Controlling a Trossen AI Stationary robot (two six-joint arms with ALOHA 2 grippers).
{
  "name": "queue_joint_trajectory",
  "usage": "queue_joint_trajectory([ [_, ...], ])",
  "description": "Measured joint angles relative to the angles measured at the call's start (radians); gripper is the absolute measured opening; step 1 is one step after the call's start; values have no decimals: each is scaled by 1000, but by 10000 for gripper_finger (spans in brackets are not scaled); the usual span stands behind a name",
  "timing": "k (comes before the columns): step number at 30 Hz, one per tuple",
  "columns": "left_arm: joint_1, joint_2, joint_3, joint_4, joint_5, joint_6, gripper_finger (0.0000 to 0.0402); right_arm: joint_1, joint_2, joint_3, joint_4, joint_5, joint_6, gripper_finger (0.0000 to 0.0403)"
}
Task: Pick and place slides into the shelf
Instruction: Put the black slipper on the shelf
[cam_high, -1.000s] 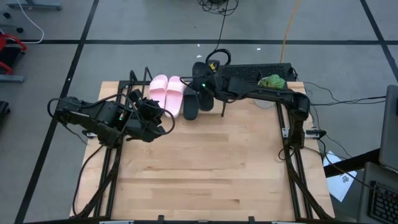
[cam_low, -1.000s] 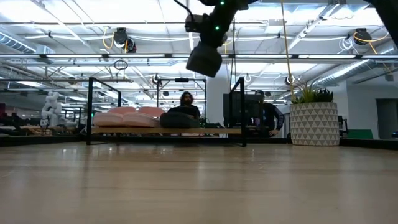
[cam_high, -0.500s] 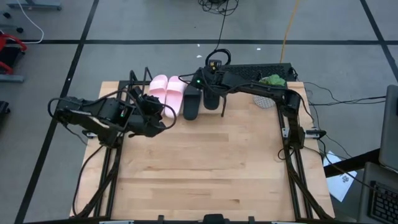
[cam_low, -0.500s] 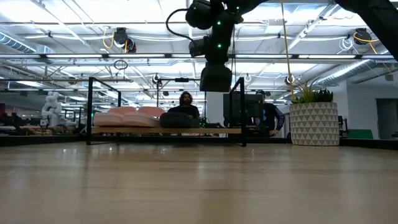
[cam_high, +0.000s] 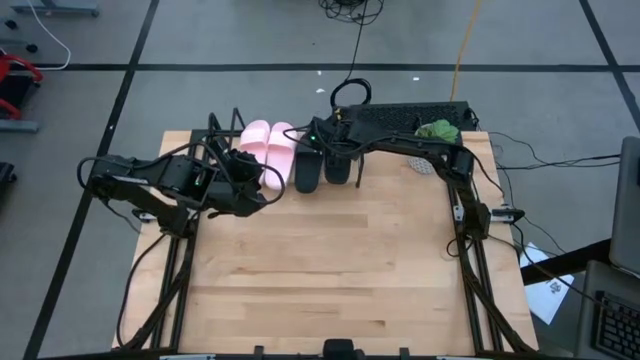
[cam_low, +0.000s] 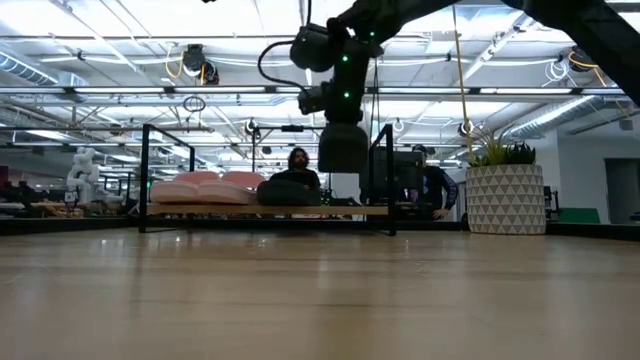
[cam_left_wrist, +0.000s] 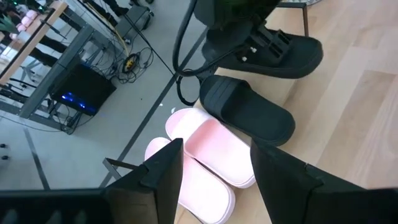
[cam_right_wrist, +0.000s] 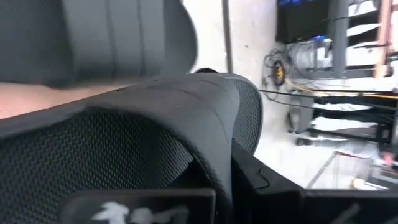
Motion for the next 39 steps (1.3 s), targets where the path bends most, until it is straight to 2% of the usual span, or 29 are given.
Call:
queue_joint_trajectory([
  [20,0,0,0,0,-1,1,188,-21,35,-4,-22,-42,51,0],
  [25,0,0,0,0,-1,1,188,-24,35,-40,-21,-42,76,0],
  [30,0,0,0,0,-1,3,188,-24,35,-104,14,-41,76,0],
  [39,0,0,0,0,-1,5,188,-23,35,-124,95,-35,51,0],
])
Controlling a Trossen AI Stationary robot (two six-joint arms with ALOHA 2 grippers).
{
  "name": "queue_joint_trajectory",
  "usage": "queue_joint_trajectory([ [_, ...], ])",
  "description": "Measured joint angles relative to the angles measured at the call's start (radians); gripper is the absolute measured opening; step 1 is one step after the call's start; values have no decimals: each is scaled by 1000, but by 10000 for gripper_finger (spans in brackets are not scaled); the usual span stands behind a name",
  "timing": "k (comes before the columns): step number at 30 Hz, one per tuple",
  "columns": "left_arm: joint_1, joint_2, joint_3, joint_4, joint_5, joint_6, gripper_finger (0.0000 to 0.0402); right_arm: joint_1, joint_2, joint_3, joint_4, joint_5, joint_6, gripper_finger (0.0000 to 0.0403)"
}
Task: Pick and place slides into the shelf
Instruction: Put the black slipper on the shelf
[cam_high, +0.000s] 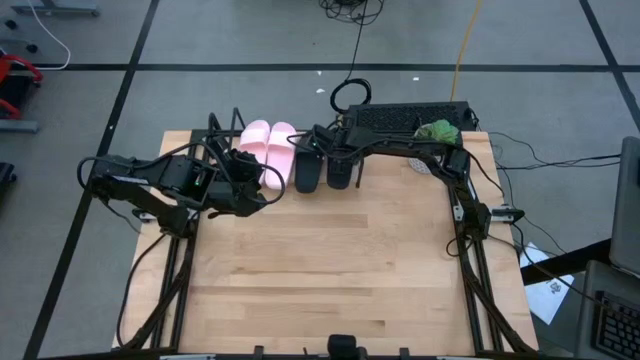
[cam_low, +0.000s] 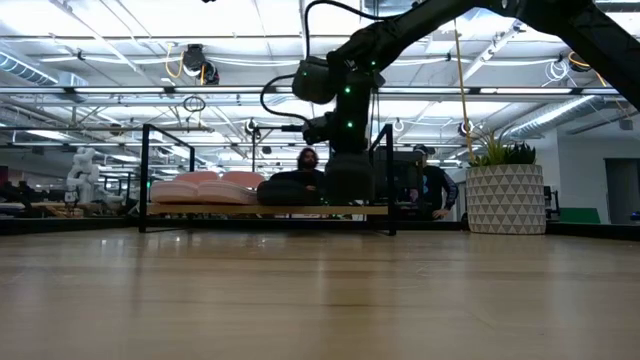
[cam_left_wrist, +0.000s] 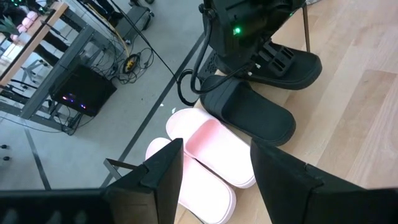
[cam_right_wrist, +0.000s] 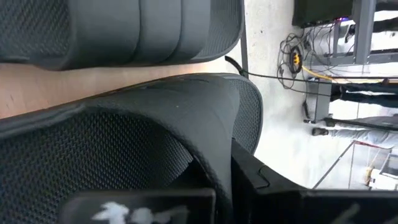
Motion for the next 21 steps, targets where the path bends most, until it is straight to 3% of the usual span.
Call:
queue_joint_trajectory([
  [12,0,0,0,0,-1,17,188,0,0,-1,39,-6,-10,0],
  [21,0,0,0,0,-1,19,188,1,0,-87,104,-1,-32,0],
])
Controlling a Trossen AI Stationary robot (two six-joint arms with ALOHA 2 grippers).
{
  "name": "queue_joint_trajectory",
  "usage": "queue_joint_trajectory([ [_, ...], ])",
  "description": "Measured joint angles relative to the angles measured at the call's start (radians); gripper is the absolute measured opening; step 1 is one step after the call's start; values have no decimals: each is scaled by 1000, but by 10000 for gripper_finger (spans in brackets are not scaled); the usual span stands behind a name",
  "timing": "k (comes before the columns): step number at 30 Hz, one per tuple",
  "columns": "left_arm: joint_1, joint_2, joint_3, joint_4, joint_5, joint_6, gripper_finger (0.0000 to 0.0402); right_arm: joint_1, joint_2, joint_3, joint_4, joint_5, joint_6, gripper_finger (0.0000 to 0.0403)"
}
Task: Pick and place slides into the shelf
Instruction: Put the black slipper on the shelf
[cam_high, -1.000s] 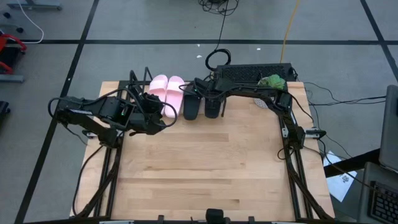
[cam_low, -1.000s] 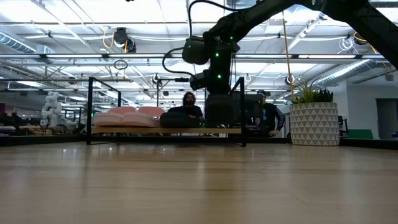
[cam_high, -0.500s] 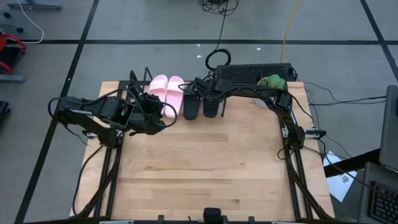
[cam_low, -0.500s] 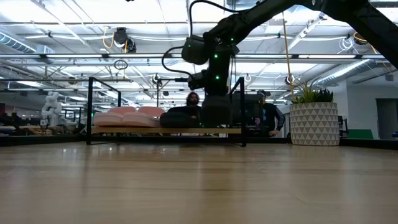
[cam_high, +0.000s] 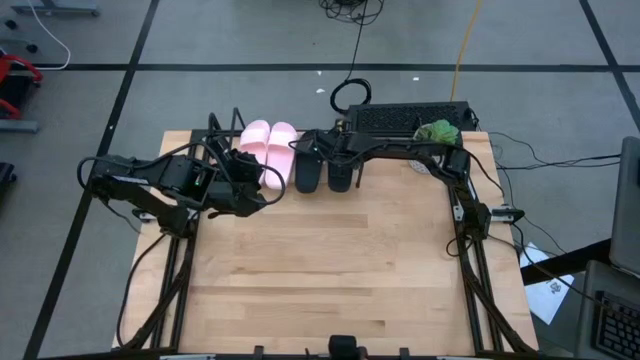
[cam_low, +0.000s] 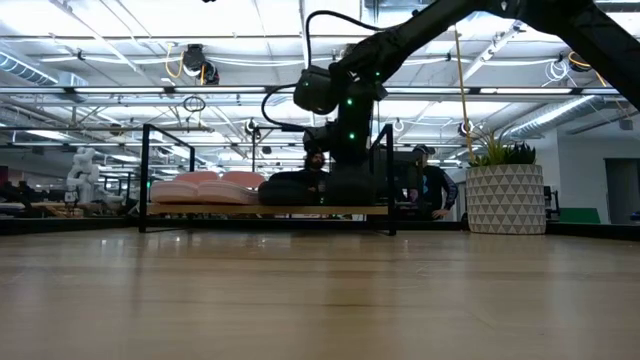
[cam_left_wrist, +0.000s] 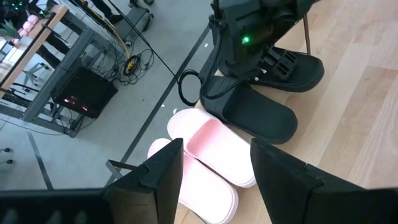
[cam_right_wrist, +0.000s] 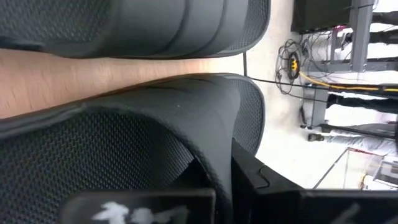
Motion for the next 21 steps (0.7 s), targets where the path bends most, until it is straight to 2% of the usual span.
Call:
queue_joint_trajectory([
  [21,0,0,0,0,0,-2,188,-1,-1,-14,53,21,-28,0],
])
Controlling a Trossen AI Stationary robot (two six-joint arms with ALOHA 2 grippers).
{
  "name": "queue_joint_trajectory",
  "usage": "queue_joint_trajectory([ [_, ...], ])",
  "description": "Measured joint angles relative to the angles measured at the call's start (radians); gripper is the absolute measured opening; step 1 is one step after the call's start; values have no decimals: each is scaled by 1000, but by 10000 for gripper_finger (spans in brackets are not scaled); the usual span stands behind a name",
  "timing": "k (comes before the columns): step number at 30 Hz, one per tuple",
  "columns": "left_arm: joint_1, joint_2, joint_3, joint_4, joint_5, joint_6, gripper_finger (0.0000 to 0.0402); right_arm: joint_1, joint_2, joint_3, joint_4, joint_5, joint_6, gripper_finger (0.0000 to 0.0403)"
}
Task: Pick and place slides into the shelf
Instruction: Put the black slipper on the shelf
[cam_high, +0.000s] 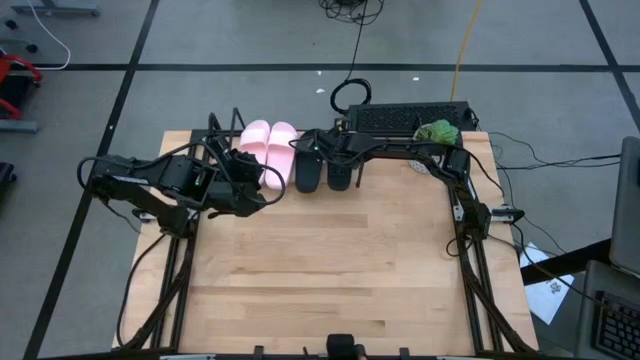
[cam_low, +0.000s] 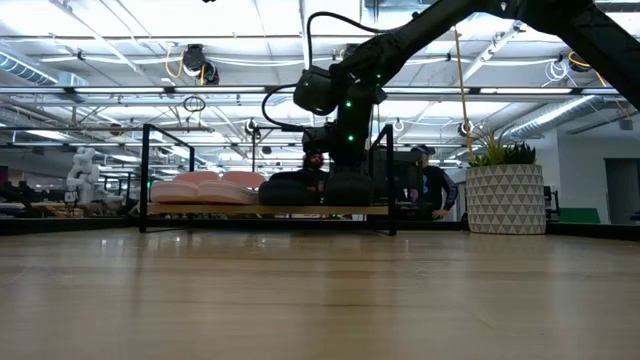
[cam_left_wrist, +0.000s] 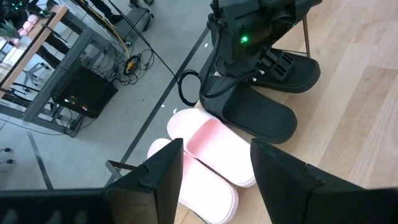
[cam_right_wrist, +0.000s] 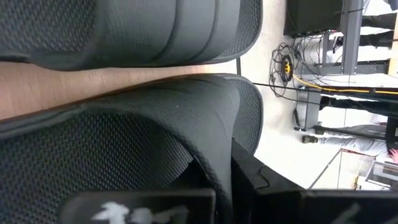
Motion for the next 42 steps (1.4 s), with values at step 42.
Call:
queue_joint_trajectory([
  [42,0,0,0,0,1,-3,188,2,0,-24,22,-50,-50,147],
])
